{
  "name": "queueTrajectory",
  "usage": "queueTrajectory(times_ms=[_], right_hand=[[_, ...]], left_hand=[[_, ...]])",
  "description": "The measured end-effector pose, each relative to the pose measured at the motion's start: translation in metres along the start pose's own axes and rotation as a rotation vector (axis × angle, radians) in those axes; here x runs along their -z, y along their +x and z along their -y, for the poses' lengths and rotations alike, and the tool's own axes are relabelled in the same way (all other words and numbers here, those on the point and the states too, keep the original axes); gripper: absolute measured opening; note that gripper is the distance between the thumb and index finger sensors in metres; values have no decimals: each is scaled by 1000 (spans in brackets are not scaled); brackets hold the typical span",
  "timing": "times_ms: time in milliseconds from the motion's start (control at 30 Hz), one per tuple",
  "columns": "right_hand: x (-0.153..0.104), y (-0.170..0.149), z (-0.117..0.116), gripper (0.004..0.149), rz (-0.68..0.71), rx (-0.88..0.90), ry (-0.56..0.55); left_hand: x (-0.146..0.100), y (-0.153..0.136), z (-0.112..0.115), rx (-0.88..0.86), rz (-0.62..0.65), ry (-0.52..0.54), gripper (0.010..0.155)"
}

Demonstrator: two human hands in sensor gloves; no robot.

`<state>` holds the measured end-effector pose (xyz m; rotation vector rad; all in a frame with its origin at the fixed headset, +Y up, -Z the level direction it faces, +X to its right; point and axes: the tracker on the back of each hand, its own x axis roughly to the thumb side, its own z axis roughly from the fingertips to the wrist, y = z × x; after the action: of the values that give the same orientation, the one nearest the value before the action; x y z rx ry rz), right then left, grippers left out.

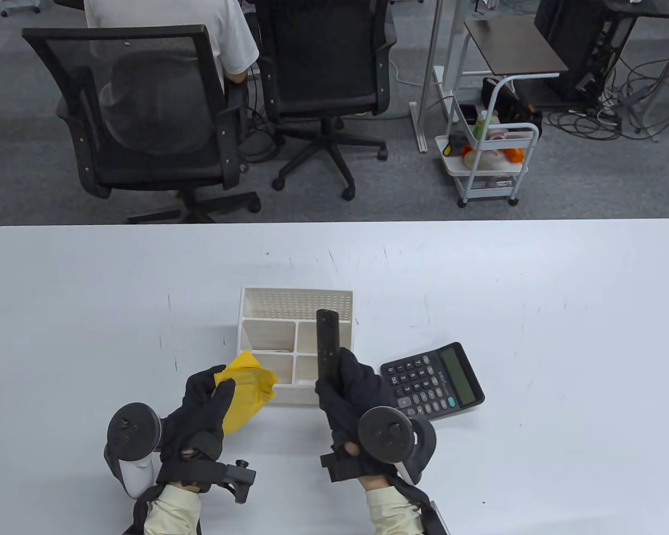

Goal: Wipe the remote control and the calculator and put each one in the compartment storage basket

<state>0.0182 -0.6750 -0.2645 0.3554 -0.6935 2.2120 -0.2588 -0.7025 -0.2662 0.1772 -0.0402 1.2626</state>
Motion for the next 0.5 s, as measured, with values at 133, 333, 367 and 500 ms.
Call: queueTrajectory(times_ms=[133,333,367,500], right_hand=[[-11,28,-16,59,117,16,41],[-16,38,-29,61,95,38,58],[-16,36,-29,62,91,18,56],[-17,28,-24,63,64,-29,29]], left_hand=[[0,0,2,3,1,-8,40],[-1,0,20,-178,-4,-206,48],[-1,1,23,-214,0,-241,47],[-1,2,30,-238,7,-306,46]])
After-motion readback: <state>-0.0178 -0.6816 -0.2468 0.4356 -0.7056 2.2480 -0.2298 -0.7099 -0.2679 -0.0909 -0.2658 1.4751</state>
